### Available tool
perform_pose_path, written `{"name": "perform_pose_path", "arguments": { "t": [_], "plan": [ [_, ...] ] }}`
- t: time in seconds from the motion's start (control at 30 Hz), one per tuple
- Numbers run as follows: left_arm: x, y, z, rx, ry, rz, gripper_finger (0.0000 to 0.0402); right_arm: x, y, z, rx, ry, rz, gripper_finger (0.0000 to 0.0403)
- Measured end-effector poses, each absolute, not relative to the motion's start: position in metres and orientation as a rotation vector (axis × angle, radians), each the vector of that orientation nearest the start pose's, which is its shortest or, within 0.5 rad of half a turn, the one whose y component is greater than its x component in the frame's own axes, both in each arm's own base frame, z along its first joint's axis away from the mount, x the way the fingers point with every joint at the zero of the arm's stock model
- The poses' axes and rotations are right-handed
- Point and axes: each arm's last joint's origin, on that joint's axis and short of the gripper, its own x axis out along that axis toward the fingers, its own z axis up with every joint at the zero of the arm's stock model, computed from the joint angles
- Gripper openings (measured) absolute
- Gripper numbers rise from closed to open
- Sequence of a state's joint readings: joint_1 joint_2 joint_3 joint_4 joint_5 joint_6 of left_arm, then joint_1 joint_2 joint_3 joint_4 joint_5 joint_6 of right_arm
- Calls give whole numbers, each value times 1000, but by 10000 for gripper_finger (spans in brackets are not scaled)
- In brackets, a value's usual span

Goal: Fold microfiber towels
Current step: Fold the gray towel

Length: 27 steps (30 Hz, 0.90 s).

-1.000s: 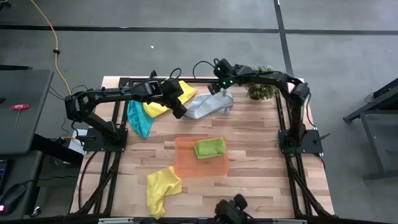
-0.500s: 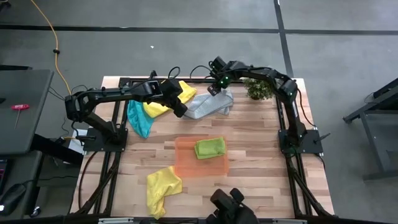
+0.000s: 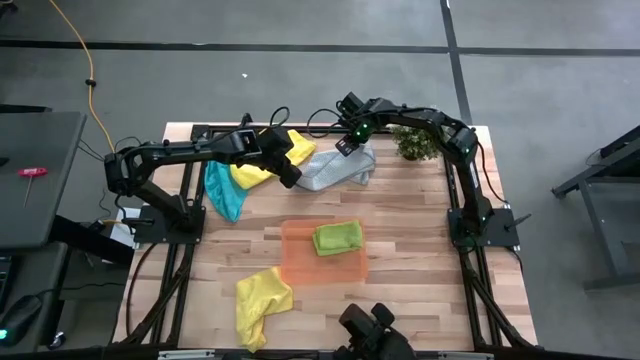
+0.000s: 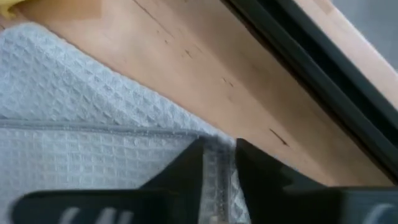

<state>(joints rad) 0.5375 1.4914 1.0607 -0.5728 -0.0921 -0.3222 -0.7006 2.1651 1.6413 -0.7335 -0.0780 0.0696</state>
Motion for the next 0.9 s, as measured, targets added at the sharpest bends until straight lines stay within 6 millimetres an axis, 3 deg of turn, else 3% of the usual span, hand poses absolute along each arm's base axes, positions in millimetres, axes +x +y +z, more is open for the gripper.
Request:
{"name": "perform_pose_path", "arguments": {
  "t": [0.17,0.4,0.57,0.77,0.9],
  "plan": [
    [254,157,238,-513,895,740,0,338,-282,160,562,1149,-588,9],
    [254,157,238,-511,896,739,0,340,-282,161,601,1123,-555,26],
    [252,158,241,-515,897,743,0,339,-281,164,635,1108,-522,5],
    [231,177,279,-474,780,795,0,328,-271,210,619,1055,-513,1],
    [213,189,301,-465,697,822,0,319,-252,260,566,960,-518,1]
  ]
}}
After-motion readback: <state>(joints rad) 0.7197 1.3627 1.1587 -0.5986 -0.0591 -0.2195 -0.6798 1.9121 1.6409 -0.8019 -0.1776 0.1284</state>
